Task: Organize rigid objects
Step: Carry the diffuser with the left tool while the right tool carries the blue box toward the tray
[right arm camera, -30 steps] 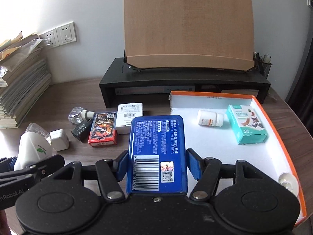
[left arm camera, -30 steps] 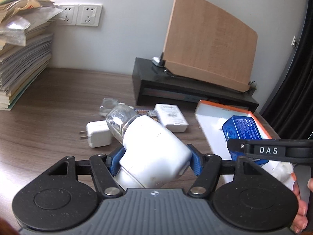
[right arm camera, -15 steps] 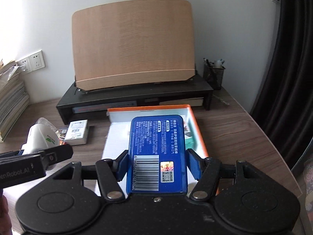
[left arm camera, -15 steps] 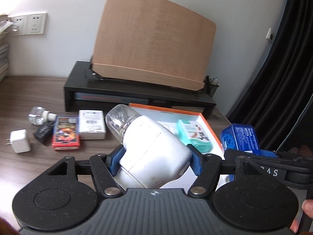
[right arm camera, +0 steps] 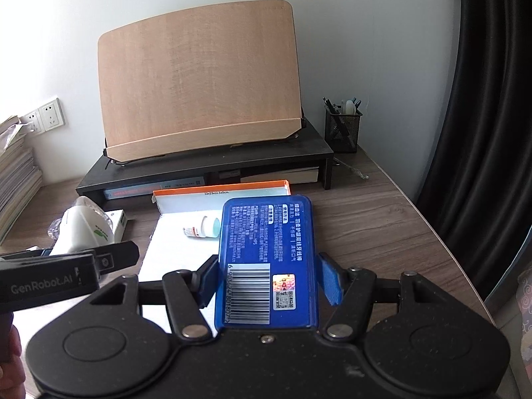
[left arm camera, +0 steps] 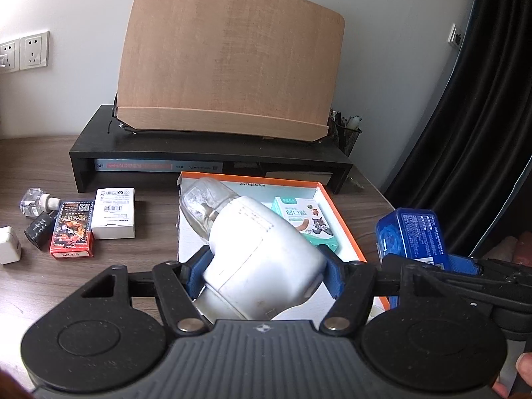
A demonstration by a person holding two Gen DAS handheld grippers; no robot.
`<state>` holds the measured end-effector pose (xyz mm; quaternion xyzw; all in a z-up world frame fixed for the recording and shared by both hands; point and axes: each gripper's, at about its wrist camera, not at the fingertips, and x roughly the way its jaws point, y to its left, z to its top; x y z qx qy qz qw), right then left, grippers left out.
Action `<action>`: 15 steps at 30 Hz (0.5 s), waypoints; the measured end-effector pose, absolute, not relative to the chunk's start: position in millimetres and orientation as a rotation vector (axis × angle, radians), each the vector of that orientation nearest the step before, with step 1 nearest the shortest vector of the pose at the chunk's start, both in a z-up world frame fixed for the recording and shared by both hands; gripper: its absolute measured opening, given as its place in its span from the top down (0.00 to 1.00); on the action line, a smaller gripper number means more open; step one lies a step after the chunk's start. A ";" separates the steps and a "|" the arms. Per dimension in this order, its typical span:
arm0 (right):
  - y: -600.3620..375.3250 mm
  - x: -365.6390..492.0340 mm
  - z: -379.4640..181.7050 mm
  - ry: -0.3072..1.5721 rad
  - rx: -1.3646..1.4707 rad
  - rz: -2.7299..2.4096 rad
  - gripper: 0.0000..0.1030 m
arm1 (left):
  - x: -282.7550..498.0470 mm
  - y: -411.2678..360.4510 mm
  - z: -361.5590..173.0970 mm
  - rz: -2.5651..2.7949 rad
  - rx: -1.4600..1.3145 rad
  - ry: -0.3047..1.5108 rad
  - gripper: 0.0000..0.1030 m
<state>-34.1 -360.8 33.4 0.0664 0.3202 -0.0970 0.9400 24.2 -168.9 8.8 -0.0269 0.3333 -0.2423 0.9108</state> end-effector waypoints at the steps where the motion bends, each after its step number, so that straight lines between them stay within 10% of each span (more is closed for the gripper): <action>1: -362.5 -34.4 33.5 0.652 0.133 -0.195 0.29 | 23.9 -170.3 8.5 -0.497 -0.053 0.687 0.34; 15: -371.4 -31.3 32.2 0.650 0.118 -0.168 0.29 | 19.3 -182.6 8.0 -0.461 -0.054 0.684 0.34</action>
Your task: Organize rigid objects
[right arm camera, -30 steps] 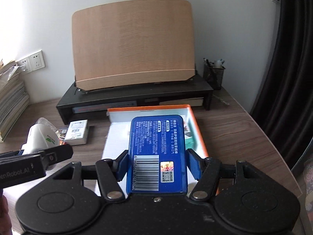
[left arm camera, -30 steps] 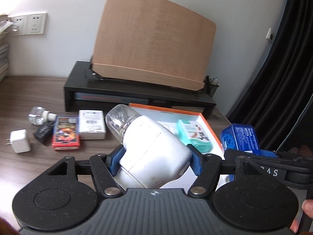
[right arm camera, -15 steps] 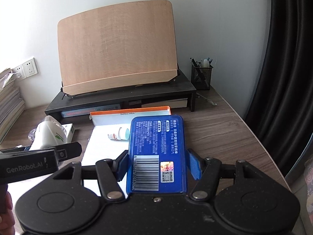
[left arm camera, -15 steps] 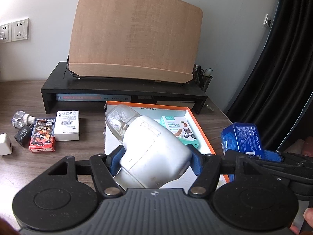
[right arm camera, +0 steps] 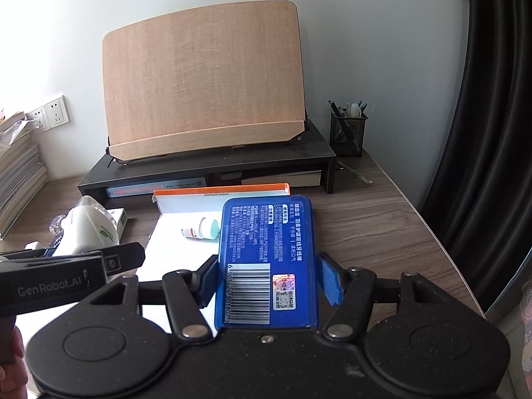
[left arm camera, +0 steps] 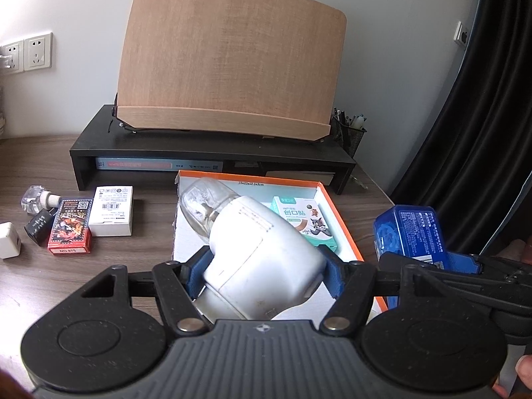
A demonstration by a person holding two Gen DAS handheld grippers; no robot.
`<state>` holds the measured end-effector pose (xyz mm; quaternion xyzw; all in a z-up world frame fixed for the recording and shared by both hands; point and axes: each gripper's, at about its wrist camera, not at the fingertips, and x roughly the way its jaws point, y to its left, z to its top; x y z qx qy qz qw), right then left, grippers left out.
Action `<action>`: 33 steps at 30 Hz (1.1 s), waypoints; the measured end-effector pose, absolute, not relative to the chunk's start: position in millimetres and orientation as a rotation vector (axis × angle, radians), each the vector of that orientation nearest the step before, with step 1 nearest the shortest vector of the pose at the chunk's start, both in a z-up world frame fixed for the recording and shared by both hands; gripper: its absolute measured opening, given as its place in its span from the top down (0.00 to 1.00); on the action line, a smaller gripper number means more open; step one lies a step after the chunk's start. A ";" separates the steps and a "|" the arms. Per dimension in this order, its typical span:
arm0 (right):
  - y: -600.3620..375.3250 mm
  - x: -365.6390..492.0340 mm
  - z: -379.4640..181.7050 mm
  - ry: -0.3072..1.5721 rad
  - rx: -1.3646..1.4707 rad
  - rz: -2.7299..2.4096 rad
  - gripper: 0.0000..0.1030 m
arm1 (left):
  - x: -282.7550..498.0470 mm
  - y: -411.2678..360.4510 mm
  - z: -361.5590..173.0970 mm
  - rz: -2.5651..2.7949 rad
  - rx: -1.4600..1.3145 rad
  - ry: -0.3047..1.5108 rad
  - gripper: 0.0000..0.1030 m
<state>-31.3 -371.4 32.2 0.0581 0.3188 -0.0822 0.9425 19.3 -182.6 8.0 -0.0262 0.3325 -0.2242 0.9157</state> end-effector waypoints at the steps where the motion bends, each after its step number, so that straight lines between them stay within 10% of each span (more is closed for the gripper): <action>1: -371.5 -31.3 32.2 0.651 0.117 -0.167 0.29 | 19.0 -183.1 7.8 -0.460 -0.053 0.685 0.34; 33: -369.8 -36.6 34.3 0.653 0.110 -0.165 0.29 | 7.8 -188.1 6.8 -0.443 -0.057 0.681 0.34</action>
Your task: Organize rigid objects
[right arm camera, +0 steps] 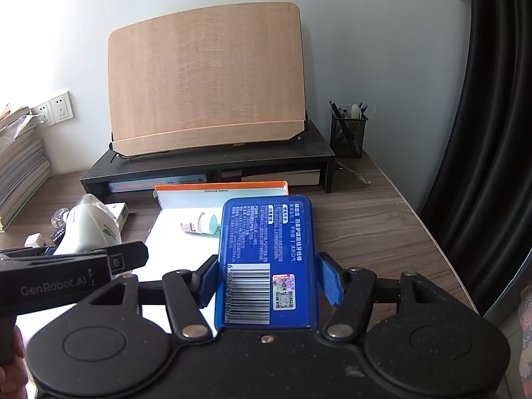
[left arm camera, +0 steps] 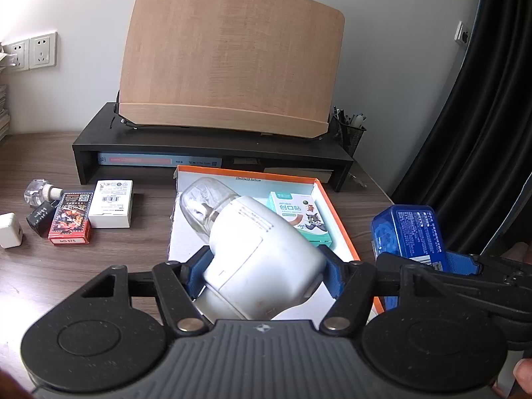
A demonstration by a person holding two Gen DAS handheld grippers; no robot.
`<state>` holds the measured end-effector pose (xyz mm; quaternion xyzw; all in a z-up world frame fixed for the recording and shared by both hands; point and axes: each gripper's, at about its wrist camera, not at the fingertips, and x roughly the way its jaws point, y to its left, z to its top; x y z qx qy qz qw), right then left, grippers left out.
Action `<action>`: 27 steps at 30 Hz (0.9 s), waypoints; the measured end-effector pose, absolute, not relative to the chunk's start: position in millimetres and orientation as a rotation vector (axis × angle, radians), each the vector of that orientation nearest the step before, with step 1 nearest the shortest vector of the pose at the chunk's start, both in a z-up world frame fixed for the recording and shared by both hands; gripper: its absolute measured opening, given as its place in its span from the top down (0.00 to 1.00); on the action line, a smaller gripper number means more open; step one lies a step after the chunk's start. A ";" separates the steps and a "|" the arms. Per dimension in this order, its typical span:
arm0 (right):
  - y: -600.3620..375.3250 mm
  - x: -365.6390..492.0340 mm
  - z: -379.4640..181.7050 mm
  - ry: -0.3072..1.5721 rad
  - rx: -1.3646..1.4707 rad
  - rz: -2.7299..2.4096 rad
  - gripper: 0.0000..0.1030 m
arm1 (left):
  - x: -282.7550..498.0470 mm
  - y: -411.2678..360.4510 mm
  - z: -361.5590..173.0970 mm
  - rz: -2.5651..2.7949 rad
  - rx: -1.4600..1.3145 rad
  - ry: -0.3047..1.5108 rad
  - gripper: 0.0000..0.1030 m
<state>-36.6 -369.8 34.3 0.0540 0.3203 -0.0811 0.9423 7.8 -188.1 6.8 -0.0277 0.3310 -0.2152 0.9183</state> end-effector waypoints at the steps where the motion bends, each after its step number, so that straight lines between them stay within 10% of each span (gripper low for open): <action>1: -369.5 -36.6 34.4 0.654 0.109 -0.166 0.29 | 7.4 -187.7 6.7 -0.442 -0.057 0.681 0.34; 27: -364.2 -40.5 40.9 0.636 0.120 -0.175 0.29 | 1.8 -182.0 12.7 -0.450 -0.047 0.664 0.34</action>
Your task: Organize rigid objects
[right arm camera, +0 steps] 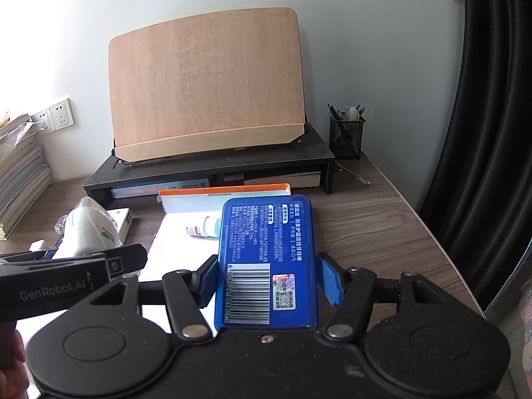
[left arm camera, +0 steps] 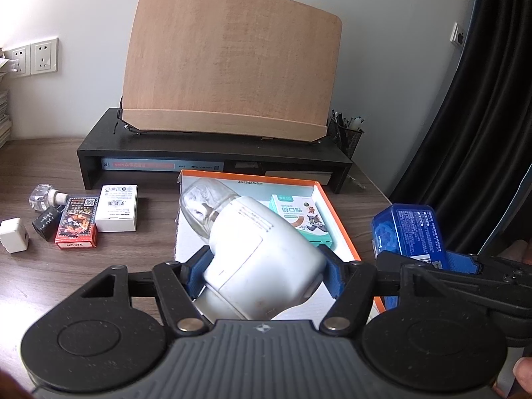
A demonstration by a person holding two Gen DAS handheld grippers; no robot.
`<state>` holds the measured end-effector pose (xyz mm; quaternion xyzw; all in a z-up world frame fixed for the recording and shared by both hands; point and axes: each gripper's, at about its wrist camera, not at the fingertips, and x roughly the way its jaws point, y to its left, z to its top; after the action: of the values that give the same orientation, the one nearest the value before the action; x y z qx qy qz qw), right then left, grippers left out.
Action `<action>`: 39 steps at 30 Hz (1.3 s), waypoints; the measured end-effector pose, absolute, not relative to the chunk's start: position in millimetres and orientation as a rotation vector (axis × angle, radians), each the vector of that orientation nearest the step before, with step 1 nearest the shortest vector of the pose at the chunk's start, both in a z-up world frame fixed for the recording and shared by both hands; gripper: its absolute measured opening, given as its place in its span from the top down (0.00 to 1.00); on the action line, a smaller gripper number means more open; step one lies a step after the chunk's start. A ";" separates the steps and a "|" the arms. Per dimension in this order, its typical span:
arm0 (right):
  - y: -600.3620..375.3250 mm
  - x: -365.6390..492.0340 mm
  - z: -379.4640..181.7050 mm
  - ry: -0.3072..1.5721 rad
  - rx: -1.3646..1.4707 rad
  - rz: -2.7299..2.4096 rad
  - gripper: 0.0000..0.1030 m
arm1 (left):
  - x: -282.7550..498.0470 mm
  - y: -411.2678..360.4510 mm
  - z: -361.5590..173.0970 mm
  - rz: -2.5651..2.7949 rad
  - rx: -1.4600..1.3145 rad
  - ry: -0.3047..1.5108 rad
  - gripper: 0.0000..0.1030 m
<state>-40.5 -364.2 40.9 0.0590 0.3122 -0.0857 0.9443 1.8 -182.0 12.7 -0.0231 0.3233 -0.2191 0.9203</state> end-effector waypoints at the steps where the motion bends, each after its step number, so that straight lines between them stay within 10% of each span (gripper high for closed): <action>1: -364.2 -40.5 41.1 0.636 0.120 -0.175 0.29 | 1.7 -182.2 12.9 -0.451 -0.046 0.664 0.34; 39: -360.0 -28.6 32.0 0.665 0.127 -0.195 0.28 | 14.3 -181.9 3.6 -0.481 -0.033 0.690 0.34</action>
<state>-28.6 -360.0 32.0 0.0621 0.3255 -0.0957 0.9386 14.3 -181.9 3.6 -0.0161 0.3347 -0.2337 0.9128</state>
